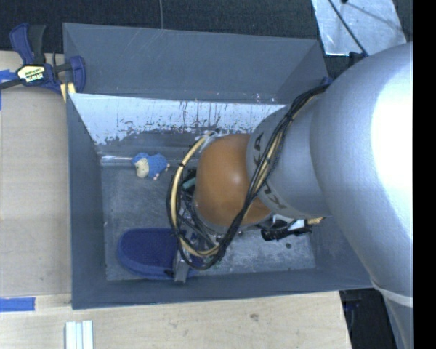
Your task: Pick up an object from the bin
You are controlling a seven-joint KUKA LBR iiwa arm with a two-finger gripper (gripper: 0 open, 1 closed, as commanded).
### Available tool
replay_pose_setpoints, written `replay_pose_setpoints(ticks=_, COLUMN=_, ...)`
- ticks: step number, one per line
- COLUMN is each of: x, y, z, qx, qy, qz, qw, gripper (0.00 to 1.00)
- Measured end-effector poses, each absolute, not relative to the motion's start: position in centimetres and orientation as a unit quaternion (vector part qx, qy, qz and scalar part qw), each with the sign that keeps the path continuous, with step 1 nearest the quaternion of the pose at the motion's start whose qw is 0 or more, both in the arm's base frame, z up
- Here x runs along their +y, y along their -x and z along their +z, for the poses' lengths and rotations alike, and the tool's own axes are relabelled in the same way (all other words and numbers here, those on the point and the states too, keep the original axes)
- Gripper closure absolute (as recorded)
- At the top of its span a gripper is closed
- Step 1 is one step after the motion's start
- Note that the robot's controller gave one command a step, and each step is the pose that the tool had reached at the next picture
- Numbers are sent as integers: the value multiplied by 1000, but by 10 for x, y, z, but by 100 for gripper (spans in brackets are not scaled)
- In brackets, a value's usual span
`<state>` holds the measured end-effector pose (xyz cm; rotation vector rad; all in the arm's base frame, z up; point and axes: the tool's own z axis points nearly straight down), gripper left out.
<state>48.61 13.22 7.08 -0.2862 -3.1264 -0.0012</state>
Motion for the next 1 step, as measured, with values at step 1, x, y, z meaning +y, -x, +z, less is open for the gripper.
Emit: replay_pose_setpoints(ticks=1, x=148, y=-545, z=101, qx=-977, qy=211, qz=-1, qw=-2, gripper=0)
